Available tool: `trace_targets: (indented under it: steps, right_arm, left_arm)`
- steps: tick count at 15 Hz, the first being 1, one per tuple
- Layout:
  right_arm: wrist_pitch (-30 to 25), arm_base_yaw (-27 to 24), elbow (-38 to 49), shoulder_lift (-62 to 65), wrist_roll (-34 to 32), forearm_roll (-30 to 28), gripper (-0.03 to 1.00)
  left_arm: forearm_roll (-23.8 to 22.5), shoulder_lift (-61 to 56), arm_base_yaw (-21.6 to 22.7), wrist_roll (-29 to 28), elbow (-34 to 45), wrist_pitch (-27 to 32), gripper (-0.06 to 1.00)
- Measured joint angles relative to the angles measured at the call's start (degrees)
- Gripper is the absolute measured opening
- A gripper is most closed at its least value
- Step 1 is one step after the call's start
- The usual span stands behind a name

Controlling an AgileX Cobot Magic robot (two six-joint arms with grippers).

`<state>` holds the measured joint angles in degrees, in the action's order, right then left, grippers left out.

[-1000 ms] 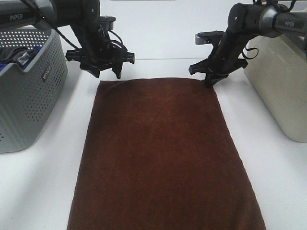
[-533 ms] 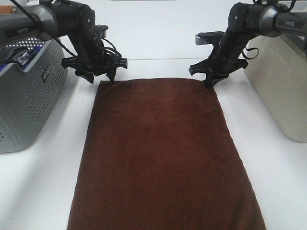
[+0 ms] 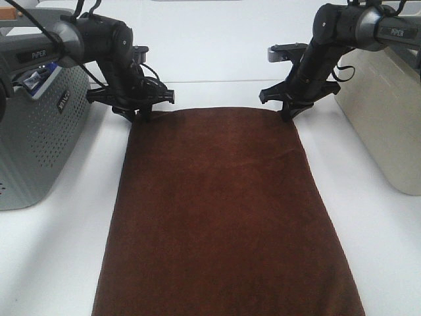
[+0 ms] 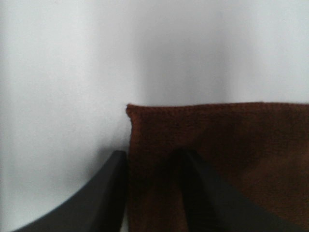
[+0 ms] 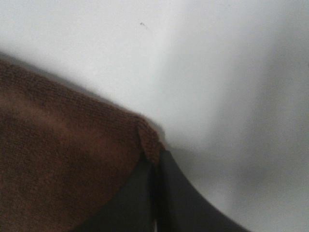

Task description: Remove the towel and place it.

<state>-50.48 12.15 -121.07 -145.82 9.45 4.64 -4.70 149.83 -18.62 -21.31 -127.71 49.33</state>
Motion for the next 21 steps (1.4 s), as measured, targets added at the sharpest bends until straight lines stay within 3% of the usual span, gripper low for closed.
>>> trace_targets:
  steps: [1, 3, 4, 10, 15, 21]
  right_arm:
    - [0.0, 0.0, 0.0, 0.0, 0.0, 0.0, 0.0]
    - [0.0, 0.0, 0.0, 0.0, 0.0, -0.1, 0.0]
    - [0.0, 0.0, 0.0, 0.0, 0.0, -0.2, 0.0]
    - [0.7, 0.0, -4.3, 0.0, 0.0, -4.3, 0.0]
    - [7.7, -0.1, -8.3, 0.0, 0.0, -8.2, 0.0]
    - [19.9, -0.1, -8.3, -0.1, 0.0, -10.8, 0.0]
  left_arm:
    - [0.0, 0.1, 0.0, 0.5, 0.0, -0.6, 0.17]
    - [0.2, 0.1, -0.1, 2.3, 0.0, -1.1, 0.03]
    - [0.2, 0.1, -0.1, 3.3, 0.0, -1.4, 0.01]
    - [0.1, 0.7, -0.1, 4.2, -2.2, -6.7, 0.01]
    - [-0.7, 0.7, 0.0, 4.0, -4.2, -17.5, 0.01]
    - [-7.9, 1.3, 0.1, 4.0, -4.2, -31.1, 0.01]
